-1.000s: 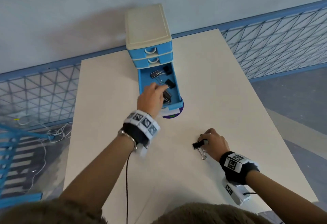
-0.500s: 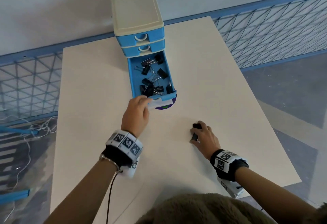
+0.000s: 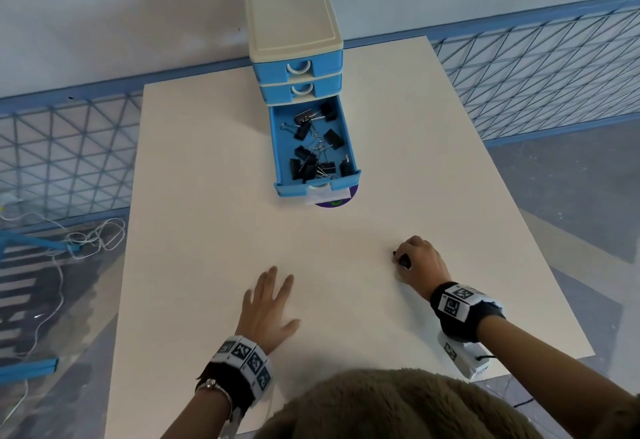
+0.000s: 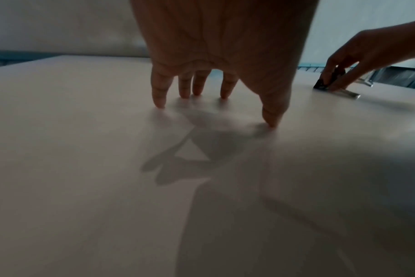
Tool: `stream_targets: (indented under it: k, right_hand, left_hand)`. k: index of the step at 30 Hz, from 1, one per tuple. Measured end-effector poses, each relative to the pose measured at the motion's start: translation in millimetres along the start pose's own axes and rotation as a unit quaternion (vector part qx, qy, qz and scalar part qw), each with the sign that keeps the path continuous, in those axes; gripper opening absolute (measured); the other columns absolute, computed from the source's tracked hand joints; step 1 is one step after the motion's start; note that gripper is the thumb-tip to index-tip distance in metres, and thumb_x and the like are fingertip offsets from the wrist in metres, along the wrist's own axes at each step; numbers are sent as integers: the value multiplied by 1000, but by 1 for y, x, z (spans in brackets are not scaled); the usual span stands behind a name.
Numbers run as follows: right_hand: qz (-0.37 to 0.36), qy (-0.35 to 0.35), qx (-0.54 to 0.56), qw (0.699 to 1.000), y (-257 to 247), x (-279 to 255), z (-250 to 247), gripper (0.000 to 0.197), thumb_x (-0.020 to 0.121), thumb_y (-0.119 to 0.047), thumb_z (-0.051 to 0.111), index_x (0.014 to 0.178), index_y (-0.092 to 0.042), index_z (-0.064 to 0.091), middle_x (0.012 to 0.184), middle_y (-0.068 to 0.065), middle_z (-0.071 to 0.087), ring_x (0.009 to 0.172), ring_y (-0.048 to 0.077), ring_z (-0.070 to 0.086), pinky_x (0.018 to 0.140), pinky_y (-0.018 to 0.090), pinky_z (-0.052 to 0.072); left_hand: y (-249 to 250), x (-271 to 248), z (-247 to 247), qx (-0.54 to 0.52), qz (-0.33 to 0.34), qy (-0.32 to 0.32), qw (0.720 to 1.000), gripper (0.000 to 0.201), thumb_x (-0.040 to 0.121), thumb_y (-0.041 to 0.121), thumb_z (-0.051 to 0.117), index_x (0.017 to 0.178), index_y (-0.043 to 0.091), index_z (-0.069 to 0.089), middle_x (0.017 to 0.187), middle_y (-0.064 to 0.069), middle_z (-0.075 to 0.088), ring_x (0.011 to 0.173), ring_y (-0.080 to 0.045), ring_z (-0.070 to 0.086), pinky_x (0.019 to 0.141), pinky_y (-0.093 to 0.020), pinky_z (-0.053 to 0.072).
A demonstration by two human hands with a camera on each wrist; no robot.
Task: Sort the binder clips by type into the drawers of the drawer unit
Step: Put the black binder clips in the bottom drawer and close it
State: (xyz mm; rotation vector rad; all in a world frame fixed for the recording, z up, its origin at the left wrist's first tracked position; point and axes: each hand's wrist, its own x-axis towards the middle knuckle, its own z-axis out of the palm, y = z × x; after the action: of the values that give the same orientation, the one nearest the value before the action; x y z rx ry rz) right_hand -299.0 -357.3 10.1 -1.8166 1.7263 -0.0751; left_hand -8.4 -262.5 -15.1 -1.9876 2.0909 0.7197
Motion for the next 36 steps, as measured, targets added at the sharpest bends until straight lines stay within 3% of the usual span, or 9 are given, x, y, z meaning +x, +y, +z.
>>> stream_targets:
  k: [7, 11, 15, 19, 22, 25, 28, 30, 36]
  right_hand:
    - [3, -1, -76, 997, -2, -5, 1, 37, 78, 0, 53, 115, -9, 53, 112, 13, 54, 102, 34, 49, 69, 35, 43]
    - [-2, -12, -89, 996, -3, -3, 0, 26, 78, -2, 54, 103, -6, 60, 107, 16, 54, 98, 34, 51, 68, 32, 40]
    - [6, 56, 55, 997, -12, -5, -14, 24, 74, 0, 64, 97, -5, 67, 93, 14, 57, 81, 35, 61, 70, 29, 45]
    - [-40, 149, 143, 978, -57, 10, -45, 24, 71, 0, 70, 94, -5, 69, 86, 13, 58, 64, 25, 60, 68, 8, 43]
    - [-92, 160, 142, 972, -103, 39, -69, 25, 71, -4, 69, 96, -8, 70, 90, 15, 62, 71, 27, 62, 74, 25, 47]
    - [-138, 156, 148, 967, -146, 72, -89, 28, 74, -8, 67, 102, -8, 67, 97, 17, 63, 80, 29, 64, 83, 36, 52]
    - [-139, 123, 136, 973, -178, 102, -105, 42, 78, -18, 70, 118, -10, 58, 115, 15, 61, 98, 25, 59, 91, 32, 47]
    - [-138, 86, 146, 976, -186, 114, -109, 57, 79, -26, 70, 130, -13, 47, 131, 13, 53, 113, 26, 54, 96, 32, 42]
    - [-144, 104, 94, 980, -148, 111, -94, 50, 88, -26, 57, 134, -13, 42, 134, 15, 51, 121, 29, 48, 99, 36, 38]
  left_hand:
    - [-8, -22, 17, 53, -25, 11, 998, 77, 67, 61, 37, 134, 21, 37, 140, -15, 47, 127, -27, 27, 82, -55, 50]
    - [-7, -24, 21, 51, -22, 26, 998, 75, 69, 58, 36, 134, 20, 38, 139, -13, 49, 126, -25, 28, 81, -53, 51]
    - [-9, -27, 25, 30, -18, 41, 999, 76, 71, 56, 36, 139, 23, 27, 146, -11, 38, 132, -25, 24, 89, -54, 47]
    - [-11, -30, 26, 29, -23, 27, 999, 75, 70, 55, 37, 137, 22, 33, 143, -9, 43, 128, -22, 25, 86, -50, 50]
    - [-11, -31, 27, 34, -18, 40, 998, 74, 67, 55, 38, 133, 21, 41, 138, -8, 49, 125, -20, 30, 82, -47, 52]
    - [-12, -30, 30, 33, -4, 65, 997, 78, 66, 55, 39, 136, 20, 37, 143, -5, 37, 126, -20, 31, 82, -46, 52]
    - [-14, -29, 35, 19, 4, 93, 996, 88, 66, 55, 40, 144, 24, 16, 154, -5, 11, 128, -19, 28, 87, -46, 48]
    - [-15, -29, 38, 20, 3, 115, 993, 87, 65, 56, 41, 143, 24, 21, 157, -4, -12, 129, -19, 28, 89, -45, 47]
    - [-14, -29, 41, 24, -3, 134, 991, 87, 65, 54, 42, 143, 25, 18, 156, -4, -14, 131, -20, 26, 91, -47, 45]
